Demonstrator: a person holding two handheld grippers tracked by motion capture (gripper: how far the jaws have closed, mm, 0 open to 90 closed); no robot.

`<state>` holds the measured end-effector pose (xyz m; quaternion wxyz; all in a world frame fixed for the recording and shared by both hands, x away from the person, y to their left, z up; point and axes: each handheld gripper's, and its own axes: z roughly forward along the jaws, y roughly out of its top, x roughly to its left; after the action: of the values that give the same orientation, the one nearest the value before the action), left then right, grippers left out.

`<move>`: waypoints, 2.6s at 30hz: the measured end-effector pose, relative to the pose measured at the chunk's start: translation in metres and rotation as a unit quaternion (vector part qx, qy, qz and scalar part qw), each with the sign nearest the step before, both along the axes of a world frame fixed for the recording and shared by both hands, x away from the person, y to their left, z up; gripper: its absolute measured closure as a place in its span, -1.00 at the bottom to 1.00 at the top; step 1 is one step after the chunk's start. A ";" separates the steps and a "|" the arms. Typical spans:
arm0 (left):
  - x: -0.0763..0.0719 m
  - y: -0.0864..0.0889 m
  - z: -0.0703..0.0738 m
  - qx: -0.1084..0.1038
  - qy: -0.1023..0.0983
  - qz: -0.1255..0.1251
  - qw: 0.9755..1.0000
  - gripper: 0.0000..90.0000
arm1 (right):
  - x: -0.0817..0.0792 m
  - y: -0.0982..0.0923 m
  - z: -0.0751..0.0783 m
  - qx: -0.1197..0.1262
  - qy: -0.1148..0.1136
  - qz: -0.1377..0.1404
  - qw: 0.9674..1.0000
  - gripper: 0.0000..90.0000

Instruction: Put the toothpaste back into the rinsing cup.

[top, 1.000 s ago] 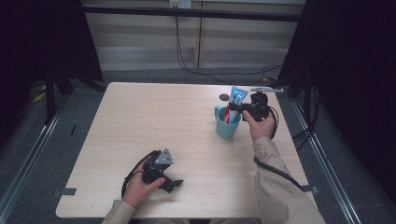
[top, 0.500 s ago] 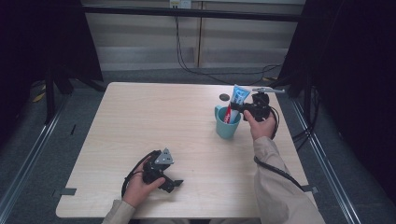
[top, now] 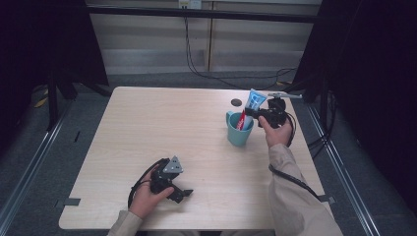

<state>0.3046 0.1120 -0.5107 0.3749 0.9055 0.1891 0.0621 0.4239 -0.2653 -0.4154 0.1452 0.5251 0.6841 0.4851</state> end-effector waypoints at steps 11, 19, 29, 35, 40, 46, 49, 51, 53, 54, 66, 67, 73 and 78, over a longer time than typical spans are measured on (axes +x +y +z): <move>0.000 0.000 0.000 0.000 0.000 0.000 1.000 -1.00 | -0.002 -0.009 -0.004 0.002 0.000 -0.010 1.000 0.47; 0.000 0.000 0.000 0.000 0.000 0.000 1.000 -1.00 | -0.004 -0.008 -0.004 -0.004 -0.001 -0.007 1.000 0.42; 0.000 0.000 0.000 -0.002 -0.001 0.000 1.000 -1.00 | -0.007 -0.012 -0.003 -0.001 -0.003 -0.014 1.000 0.10; 0.000 0.000 0.000 0.000 0.000 0.000 1.000 -1.00 | -0.009 -0.013 -0.003 -0.004 -0.005 -0.009 1.000 -0.08; 0.000 0.000 0.000 0.000 0.000 0.000 1.000 -1.00 | -0.011 -0.014 -0.001 -0.012 -0.006 -0.004 1.000 -0.30; 0.000 0.000 0.000 0.000 0.000 0.000 1.000 -1.00 | -0.015 -0.015 0.003 -0.017 -0.011 0.002 1.000 -0.43; 0.000 0.000 0.000 -0.001 -0.001 0.000 1.000 -1.00 | -0.017 -0.015 0.004 -0.022 -0.012 0.006 1.000 -0.44; 0.000 0.000 0.000 0.000 -0.001 0.000 1.000 -1.00 | -0.019 -0.015 0.006 -0.026 -0.014 0.007 1.000 -0.45; 0.000 0.000 0.000 -0.001 -0.001 0.000 1.000 -1.00 | -0.021 -0.015 0.007 -0.025 -0.016 0.012 0.999 -0.45; 0.000 0.000 0.000 -0.001 -0.001 0.000 1.000 -1.00 | -0.023 -0.014 0.008 -0.029 -0.015 0.018 0.999 -0.48; 0.000 0.000 0.000 -0.001 0.001 0.000 1.000 -1.00 | -0.036 -0.013 0.009 -0.056 -0.011 0.050 0.997 -0.55; 0.000 0.000 0.000 -0.001 0.001 0.000 1.000 -1.00 | -0.039 -0.012 0.010 -0.066 -0.013 0.054 0.996 -0.56; 0.000 0.000 0.000 -0.001 0.001 0.000 1.000 -1.00 | -0.044 -0.012 0.010 -0.069 -0.017 0.064 0.995 -0.59; 0.000 0.000 0.000 0.003 0.001 -0.002 1.000 -1.00 | -0.051 -0.011 0.008 -0.080 -0.015 0.075 0.994 -0.61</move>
<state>0.3047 0.1123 -0.5105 0.3721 0.9070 0.1873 0.0612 0.3731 -0.2760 -0.4076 0.1601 0.4519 0.7557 0.4463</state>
